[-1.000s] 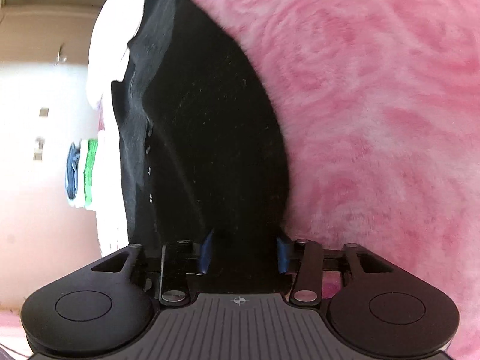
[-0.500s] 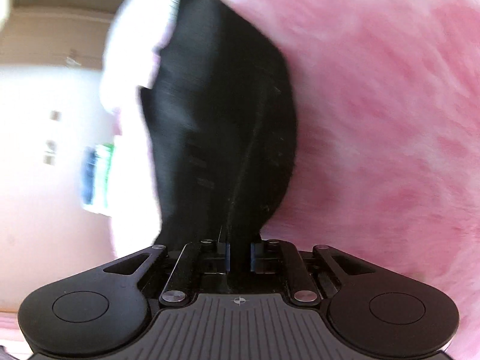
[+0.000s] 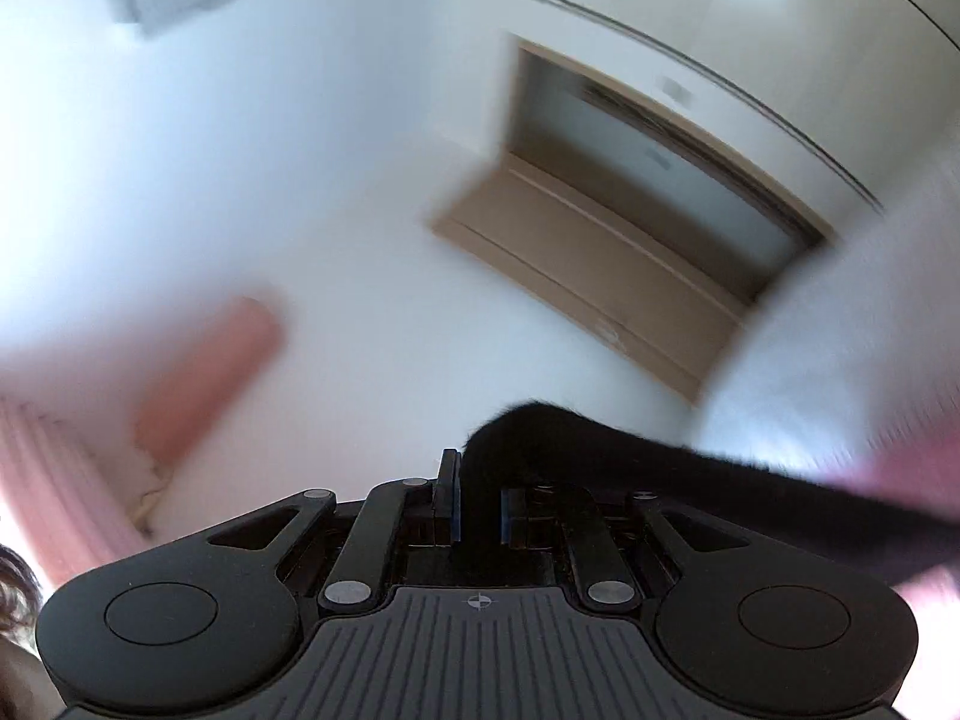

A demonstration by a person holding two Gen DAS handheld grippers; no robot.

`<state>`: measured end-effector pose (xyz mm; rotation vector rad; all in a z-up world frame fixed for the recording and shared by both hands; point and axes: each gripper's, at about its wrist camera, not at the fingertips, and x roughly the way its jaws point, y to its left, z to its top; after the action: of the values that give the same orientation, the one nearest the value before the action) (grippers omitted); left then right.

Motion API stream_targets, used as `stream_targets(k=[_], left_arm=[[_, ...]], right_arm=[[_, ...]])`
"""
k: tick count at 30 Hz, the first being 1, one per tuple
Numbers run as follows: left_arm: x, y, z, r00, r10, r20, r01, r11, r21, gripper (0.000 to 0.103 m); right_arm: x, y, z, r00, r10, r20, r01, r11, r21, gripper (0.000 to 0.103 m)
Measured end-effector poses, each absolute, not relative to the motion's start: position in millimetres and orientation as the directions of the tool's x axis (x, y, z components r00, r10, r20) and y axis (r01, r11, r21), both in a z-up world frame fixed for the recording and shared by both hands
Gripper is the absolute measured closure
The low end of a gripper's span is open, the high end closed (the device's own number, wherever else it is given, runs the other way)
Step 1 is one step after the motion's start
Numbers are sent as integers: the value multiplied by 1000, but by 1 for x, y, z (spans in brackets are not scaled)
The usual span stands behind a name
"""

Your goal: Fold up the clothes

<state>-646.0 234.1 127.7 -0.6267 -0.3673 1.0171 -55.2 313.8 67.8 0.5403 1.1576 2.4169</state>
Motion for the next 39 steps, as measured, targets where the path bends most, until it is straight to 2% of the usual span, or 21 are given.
stream_targets(k=[2,4,8,10,11,14,16,17,20,24,28,31,33,35,37,39], left_arm=[[-636,268,145,480,875,-61,-665,317,-676,96],[-640,263,164,494,868,-55,-651,327,-685,96],[-649,254,185,536,843,42,-609,421,-673,96],[-654,273,186,549,835,40,-587,419,-692,96],[-653,296,183,544,839,-1,-598,387,-702,96],[-656,353,156,540,824,-172,-617,248,-746,96],[-658,393,134,531,809,-253,-645,193,-739,96],[-656,410,128,533,802,-271,-649,182,-739,96],[-653,420,128,549,806,-220,-637,233,-735,96],[-666,379,151,581,810,-84,-629,381,-678,96],[-664,360,177,618,786,-15,-622,478,-620,96],[-660,336,159,650,758,-48,-629,503,-593,95],[-655,311,127,670,733,-116,-637,488,-598,95],[-653,283,81,679,699,-224,-653,436,-619,95],[-650,251,21,665,655,-359,-686,346,-640,94],[-644,219,-56,633,577,-516,-734,236,-636,92]], right_arm=[[-66,316,100,-826,540,160,-224,-576,786,94],[-77,320,119,-822,551,146,-223,-545,808,94],[-86,310,144,-825,534,186,-207,-591,779,94],[-89,304,156,-827,521,211,-198,-621,758,94],[-93,307,158,-825,531,192,-213,-607,765,94],[-111,344,141,-803,595,-3,-306,-409,860,94],[-121,374,121,-779,617,-113,-349,-276,895,94],[-124,387,115,-762,630,-151,-371,-234,899,94],[-132,415,109,-712,664,-227,-438,-167,883,94],[-137,418,147,-685,723,-89,-413,-284,865,94],[-141,396,189,-655,755,31,-430,-406,806,94],[-151,366,177,-648,761,33,-452,-419,788,94],[-152,341,152,-649,761,-5,-466,-393,793,94],[-149,310,112,-658,748,-85,-480,-330,813,94],[-145,277,59,-662,717,-220,-516,-223,827,93],[-148,246,-10,-646,655,-393,-567,-67,821,93]])
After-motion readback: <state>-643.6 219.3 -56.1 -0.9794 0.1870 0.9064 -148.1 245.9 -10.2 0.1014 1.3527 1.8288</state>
